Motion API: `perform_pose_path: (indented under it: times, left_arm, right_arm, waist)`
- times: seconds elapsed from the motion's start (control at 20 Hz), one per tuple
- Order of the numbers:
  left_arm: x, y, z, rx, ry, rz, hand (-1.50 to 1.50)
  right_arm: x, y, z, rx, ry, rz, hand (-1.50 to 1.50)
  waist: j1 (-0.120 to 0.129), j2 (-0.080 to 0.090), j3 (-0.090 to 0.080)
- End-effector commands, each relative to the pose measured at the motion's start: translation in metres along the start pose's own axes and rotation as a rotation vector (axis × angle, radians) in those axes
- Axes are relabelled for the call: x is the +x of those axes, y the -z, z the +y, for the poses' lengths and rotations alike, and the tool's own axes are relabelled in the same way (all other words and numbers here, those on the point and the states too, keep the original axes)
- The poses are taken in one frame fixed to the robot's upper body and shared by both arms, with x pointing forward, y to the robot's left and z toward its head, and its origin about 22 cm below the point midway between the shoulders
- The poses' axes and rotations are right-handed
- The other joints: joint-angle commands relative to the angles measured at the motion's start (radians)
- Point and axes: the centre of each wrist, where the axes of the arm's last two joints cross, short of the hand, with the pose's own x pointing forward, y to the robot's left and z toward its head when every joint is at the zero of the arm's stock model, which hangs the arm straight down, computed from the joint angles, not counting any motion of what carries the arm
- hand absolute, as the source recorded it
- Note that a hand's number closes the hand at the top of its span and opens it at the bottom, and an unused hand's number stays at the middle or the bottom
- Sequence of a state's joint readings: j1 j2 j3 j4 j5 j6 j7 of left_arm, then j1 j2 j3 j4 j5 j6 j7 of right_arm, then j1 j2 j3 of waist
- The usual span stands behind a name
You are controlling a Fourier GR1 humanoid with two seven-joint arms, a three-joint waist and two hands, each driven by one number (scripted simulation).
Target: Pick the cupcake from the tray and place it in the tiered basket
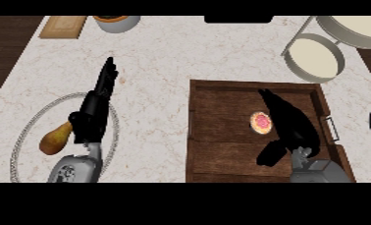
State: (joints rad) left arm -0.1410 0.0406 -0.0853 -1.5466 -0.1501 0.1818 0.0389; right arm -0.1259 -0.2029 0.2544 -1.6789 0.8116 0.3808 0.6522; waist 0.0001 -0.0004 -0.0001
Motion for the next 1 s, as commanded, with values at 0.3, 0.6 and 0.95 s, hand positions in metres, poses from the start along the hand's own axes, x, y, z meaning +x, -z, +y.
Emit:
perform_pose_path:
  times: [0.3,0.6,0.95]
  left_arm:
    - [0.001,-0.007,-0.011,0.014,-0.001,0.000,0.00]
    - [0.014,-0.011,-0.013,0.005,0.007,-0.019,0.00]
    - [-0.003,-0.010,0.001,-0.016,-0.010,-0.011,0.00]
  right_arm:
    - [-0.006,0.010,0.034,-0.118,-0.001,-0.027,1.50]
    - [-0.014,0.038,0.033,-0.172,-0.192,-0.042,1.50]
    - [-0.067,0.059,0.007,0.019,-0.535,-0.025,1.50]
  waist:
    - [0.000,0.000,0.000]
    - [0.008,0.000,0.001]
    - [0.013,0.004,0.000]
